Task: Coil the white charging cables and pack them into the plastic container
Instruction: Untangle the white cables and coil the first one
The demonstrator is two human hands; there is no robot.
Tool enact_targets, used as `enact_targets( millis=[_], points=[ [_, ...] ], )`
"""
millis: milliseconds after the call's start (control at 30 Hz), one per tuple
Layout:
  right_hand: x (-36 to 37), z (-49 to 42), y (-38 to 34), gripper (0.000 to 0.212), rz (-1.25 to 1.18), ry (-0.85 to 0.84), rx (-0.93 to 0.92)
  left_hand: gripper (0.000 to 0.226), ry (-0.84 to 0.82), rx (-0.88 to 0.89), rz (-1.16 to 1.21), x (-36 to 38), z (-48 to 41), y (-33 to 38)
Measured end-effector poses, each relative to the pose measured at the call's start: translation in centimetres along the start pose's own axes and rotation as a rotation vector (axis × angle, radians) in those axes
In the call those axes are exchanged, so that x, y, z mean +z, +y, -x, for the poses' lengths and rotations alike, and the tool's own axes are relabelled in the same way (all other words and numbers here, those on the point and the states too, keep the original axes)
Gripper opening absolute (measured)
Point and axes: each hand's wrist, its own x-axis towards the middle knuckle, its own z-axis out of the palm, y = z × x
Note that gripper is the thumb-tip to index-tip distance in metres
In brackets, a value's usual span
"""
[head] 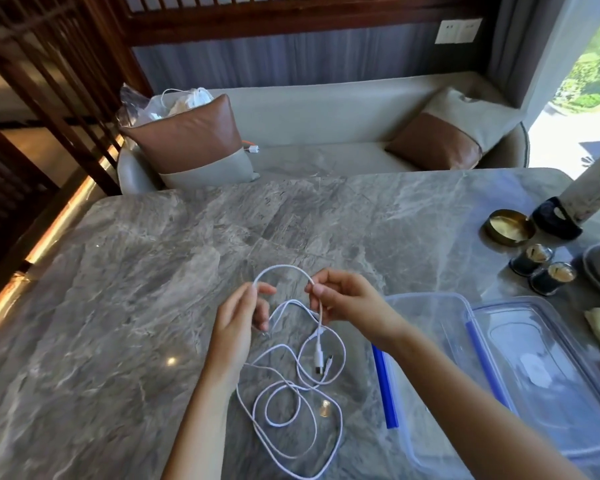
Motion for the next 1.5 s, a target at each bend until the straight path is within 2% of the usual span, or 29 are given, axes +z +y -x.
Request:
enact_targets(
  millis=[100,200,300,400,533,733,833,933,1000,1067,1133,1233,1300,1367,1500],
  points=[
    [0.5,0.6,-0.4,0.012,-0.285,-0.016,0.036,0.021,0.015,-0.010,0.028,0.5,1.5,-0.6],
    [1.1,1.0,-0.5,0.013,-0.606,-0.008,0.082,0.020,0.036,-0.028,0.076,1.2,2.8,-1.2],
    [1.6,1.5,0.0,0.010,-0.698,0.043,0.104,0.019,0.021,-0.075,0.077,1.9,4.0,-2.0],
    [2.3,2.0,0.7,0.009,-0.635,0.088,0.096,0.019,-0.014,-0.111,0.114,2.8,5.0,-2.6],
    [3.1,2.4,1.7,0.007,-0.521,0.083,0.054,0.028,0.105,-0.238,0.292,3.0,5.3,-2.7],
    [4.5,2.8,2.9,0.008,-0.398,0.016,0.064,0.020,0.206,-0.303,0.434,2.6,4.5,-1.5],
    [4.8,3.1,3.1,0.013,-0.354,0.058,0.083,0.017,0.273,-0.309,0.457,2.7,4.4,-1.2],
    [5.1,3.5,3.2,0.039,-0.223,0.111,0.231,0.014,0.330,-0.290,0.488,2.7,4.2,-1.1],
    [5.5,3.6,3.3,0.065,-0.128,-0.025,0.461,0.015,0.345,-0.275,0.520,2.8,4.1,-0.8],
    [6.3,3.7,3.8,0.076,-0.137,-0.154,0.621,0.017,0.347,-0.270,0.540,3.0,4.1,-0.6],
    [7.2,3.8,4.1,0.063,-0.396,-0.084,0.672,0.020,0.317,-0.261,0.527,3.0,4.0,-0.3],
    [8.0,3.6,4.0,0.031,-0.975,0.171,0.639,0.016,0.275,-0.228,0.461,2.8,4.2,-0.2],
    [7.9,3.4,3.8,0.017,-1.169,0.329,0.576,0.013,0.281,-0.195,0.389,2.2,4.4,-0.3],
    [7.8,3.5,3.6,0.018,-1.144,0.369,0.496,0.013,0.308,-0.165,0.279,1.0,4.4,-0.7],
    [7.8,4.2,3.4,0.024,-0.728,0.323,0.278,0.016,0.257,-0.171,0.137,-0.8,4.4,-1.1]
  ],
)
